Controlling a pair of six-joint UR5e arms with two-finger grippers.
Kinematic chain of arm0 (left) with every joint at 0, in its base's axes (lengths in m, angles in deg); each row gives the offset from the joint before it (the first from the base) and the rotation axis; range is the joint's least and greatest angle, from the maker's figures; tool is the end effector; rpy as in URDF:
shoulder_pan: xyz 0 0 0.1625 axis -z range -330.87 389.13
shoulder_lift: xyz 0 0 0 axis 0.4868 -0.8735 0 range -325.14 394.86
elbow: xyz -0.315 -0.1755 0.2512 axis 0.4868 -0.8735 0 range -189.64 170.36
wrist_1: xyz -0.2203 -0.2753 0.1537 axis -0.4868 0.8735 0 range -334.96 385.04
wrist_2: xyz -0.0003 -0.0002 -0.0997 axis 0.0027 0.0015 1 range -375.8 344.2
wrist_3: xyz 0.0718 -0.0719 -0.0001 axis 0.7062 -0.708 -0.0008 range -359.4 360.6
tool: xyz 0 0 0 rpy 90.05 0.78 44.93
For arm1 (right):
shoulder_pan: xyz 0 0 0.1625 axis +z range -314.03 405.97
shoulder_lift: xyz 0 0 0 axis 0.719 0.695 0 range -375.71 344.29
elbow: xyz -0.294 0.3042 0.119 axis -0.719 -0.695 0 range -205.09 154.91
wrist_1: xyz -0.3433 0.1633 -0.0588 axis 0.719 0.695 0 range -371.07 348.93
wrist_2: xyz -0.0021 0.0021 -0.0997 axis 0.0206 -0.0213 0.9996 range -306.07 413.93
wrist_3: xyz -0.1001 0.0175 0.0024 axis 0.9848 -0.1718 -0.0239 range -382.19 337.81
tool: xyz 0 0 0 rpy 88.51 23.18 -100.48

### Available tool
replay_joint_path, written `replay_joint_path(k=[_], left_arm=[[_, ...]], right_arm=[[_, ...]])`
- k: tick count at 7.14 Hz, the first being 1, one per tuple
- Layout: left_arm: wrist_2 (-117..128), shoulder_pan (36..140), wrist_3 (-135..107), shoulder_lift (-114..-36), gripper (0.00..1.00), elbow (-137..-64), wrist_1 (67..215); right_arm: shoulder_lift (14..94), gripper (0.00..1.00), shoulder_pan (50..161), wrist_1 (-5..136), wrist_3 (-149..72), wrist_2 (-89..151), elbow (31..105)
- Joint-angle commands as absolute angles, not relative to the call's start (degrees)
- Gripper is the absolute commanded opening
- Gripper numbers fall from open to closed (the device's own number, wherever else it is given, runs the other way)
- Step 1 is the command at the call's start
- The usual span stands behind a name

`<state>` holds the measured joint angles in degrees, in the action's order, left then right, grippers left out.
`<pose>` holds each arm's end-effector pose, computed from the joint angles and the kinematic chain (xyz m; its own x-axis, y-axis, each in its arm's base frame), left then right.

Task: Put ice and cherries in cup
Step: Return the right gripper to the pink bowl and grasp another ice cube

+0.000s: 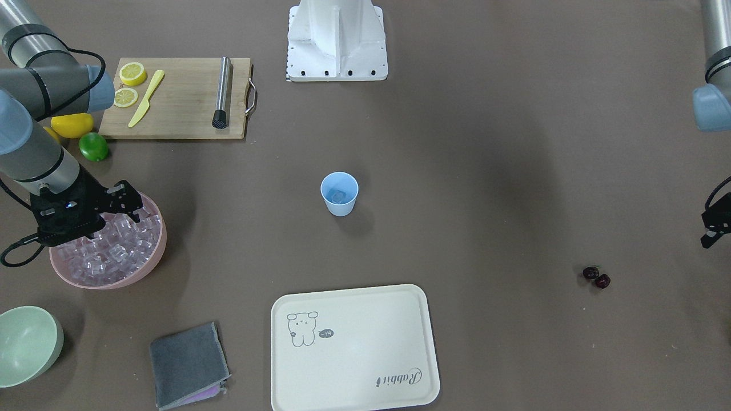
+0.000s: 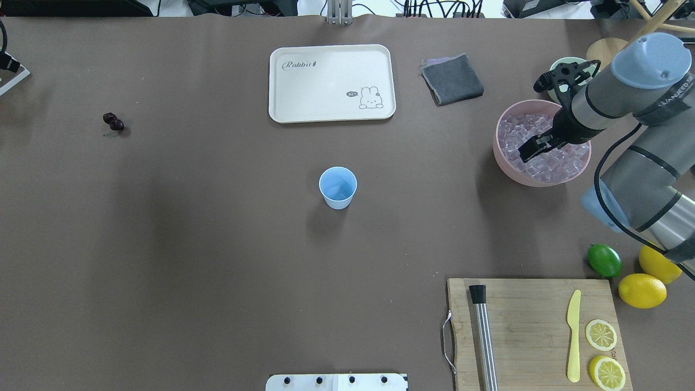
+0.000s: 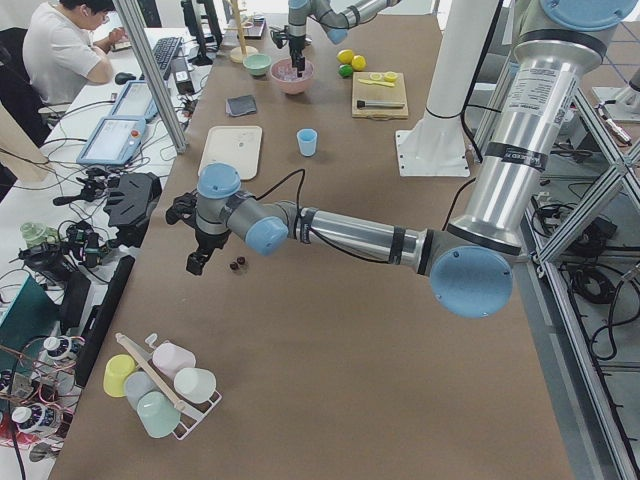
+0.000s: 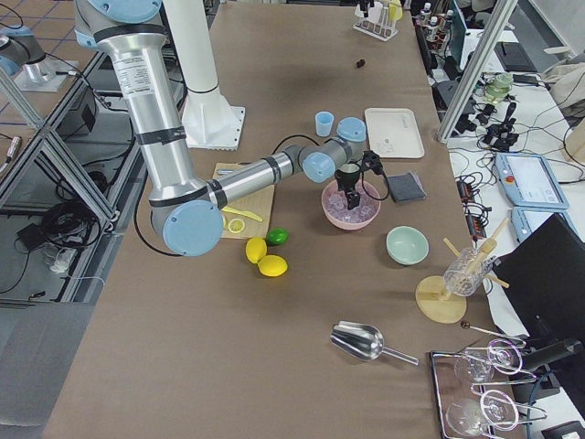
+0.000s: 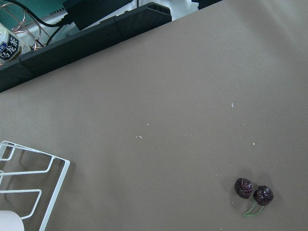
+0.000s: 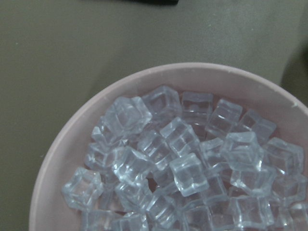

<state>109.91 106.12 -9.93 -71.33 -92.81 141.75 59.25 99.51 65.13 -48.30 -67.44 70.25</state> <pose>0.0648 -0.6087 0.5338 0.7350 0.3648 -0.5715 -0.0483 0.8690 0.4925 -0.2822 -0.5171 0.4770 0.6769 -0.3739 0.6340 0.2158 0.9243 0.3148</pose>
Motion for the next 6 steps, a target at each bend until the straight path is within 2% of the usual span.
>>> replay_joint_path(k=[1, 3, 4, 5, 6], left_arm=[[109.88, 106.12, -10.12, -71.66, 0.98, -92.7, 141.76], [109.97, 106.12, -10.21, -71.75, 0.98, -92.79, 141.67], [109.89, 106.12, -10.21, -71.84, 0.98, -92.79, 141.67], [109.88, 106.12, -10.12, -71.84, 0.98, -92.7, 141.67], [109.88, 106.12, -10.12, -71.75, 0.98, -92.7, 141.67]], right_arm=[[61.09, 0.9, 98.36, 63.13, -48.12, -67.27, 70.89], [63.3, 0.9, 98.0, 59.51, -47.85, -66.83, 70.27], [63.04, 0.85, 97.83, 59.5, -48.12, -66.83, 70.36], [62.69, 0.66, 97.65, 59.59, -48.29, -66.83, 70.36], [62.51, 0.53, 97.65, 59.59, -48.29, -66.74, 70.36]])
